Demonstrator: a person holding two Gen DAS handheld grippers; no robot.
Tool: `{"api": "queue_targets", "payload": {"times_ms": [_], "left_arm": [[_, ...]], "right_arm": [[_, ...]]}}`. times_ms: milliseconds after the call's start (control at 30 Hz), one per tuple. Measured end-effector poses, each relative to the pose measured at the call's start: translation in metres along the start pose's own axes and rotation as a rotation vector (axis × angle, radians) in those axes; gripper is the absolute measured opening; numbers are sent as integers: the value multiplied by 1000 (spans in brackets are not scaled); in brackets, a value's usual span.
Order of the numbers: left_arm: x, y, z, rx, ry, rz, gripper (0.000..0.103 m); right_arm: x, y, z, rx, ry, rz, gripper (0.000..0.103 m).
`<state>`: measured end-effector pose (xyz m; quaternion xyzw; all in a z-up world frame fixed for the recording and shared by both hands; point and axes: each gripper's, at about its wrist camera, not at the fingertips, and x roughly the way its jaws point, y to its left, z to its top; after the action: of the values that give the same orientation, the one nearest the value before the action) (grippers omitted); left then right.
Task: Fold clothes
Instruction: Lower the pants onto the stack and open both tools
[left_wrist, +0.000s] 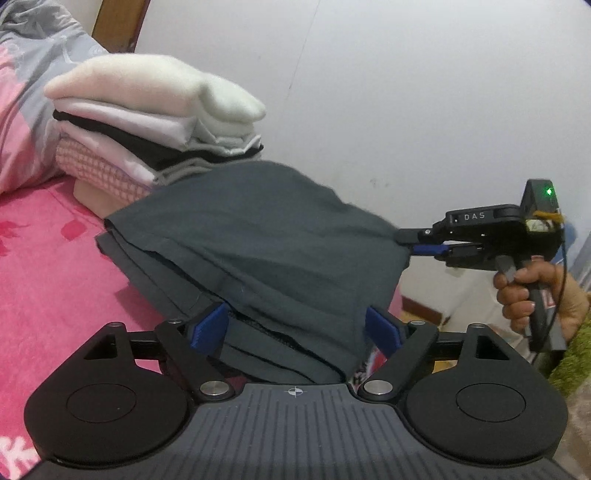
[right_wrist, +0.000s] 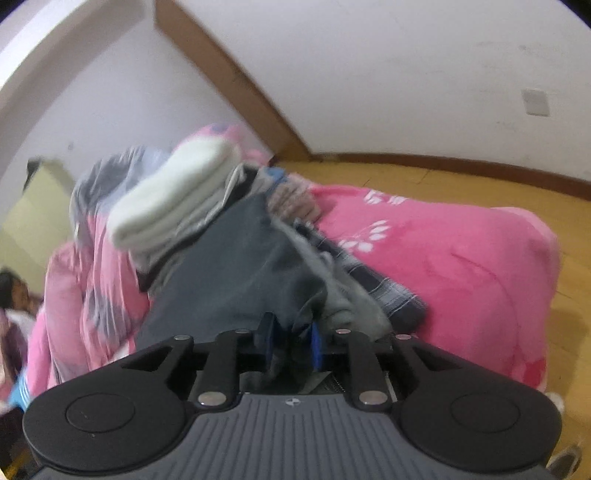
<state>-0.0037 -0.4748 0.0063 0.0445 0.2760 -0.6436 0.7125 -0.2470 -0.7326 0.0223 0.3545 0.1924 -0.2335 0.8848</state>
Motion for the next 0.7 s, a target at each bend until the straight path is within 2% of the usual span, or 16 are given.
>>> {"api": "queue_targets", "payload": {"times_ms": [133, 233, 300, 400, 467, 567, 600, 633, 700], "left_arm": [[-16, 3, 0, 14, -63, -17, 86], [-10, -1, 0, 11, -37, -3, 88], [-13, 0, -4, -10, -11, -6, 89], [-32, 4, -10, -40, 9, 0, 89], [-57, 9, -13, -65, 0, 9, 89], [-100, 15, -14, -97, -33, 23, 99], [-115, 15, -15, -105, -48, 26, 100], [-129, 13, -15, -111, -62, 26, 101], [-154, 8, -16, -129, -84, 31, 103]], "right_arm": [[-10, 29, -2, -117, -58, -19, 24], [-18, 50, -4, -204, -102, -33, 24], [0, 61, -12, -238, -43, 11, 24], [25, 60, -21, -214, 58, -50, 25], [9, 63, -19, -166, 30, -57, 26], [-43, 85, -18, -182, -70, 14, 26], [-63, 95, -18, -192, -101, 37, 30], [-83, 104, -19, -202, -132, 59, 40], [-118, 124, -28, -237, -175, 78, 49]]}}
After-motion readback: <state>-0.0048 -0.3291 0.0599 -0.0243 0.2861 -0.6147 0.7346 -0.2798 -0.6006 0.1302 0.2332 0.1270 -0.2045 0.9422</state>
